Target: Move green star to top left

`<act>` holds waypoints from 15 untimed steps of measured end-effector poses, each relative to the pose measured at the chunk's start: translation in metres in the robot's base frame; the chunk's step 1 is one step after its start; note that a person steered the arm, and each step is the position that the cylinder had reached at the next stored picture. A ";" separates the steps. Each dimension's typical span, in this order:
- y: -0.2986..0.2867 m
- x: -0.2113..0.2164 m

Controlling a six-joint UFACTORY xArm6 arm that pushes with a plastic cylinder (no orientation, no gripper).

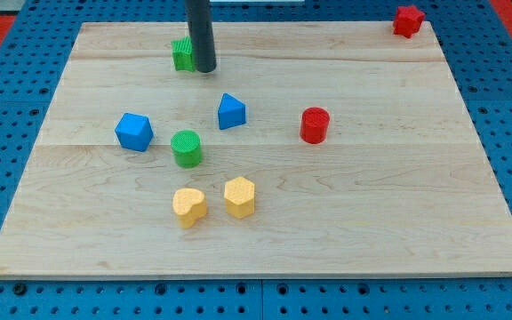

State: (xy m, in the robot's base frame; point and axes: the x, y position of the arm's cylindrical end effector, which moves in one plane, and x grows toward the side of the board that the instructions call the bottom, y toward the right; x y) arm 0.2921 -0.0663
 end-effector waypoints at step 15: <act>-0.148 -0.046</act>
State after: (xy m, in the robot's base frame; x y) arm 0.2459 -0.2143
